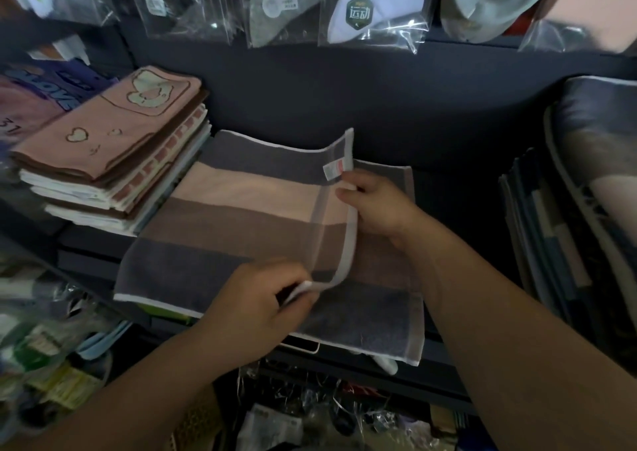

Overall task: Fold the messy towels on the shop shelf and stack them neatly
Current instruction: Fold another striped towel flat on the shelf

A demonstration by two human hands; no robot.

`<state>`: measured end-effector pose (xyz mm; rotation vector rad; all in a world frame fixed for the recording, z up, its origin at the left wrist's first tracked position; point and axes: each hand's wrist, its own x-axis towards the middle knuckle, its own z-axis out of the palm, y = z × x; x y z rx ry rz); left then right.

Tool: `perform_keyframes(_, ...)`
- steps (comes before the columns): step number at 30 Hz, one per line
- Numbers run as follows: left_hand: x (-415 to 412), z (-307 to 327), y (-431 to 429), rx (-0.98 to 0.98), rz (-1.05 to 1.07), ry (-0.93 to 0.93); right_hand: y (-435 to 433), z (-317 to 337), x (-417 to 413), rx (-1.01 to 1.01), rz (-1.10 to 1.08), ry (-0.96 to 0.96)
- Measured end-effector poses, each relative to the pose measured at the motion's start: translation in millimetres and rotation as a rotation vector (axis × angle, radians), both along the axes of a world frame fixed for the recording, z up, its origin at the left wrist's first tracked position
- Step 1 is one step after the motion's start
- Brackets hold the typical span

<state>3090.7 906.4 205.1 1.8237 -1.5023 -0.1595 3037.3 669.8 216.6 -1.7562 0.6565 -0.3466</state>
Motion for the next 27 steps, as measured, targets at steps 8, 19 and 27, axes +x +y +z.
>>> perform_keyframes(8,-32,71,-19,-0.221,-0.042,-0.025,-21,50,-34,0.123,-0.249,-0.339)
perform_keyframes(19,-78,-26,-76,0.163,-0.267,-0.154,-41,-21,-86,0.254,-0.521,-0.064)
perform_keyframes(27,-77,-18,-77,0.162,-0.269,-0.058,-37,-22,-88,0.132,-0.445,0.000)
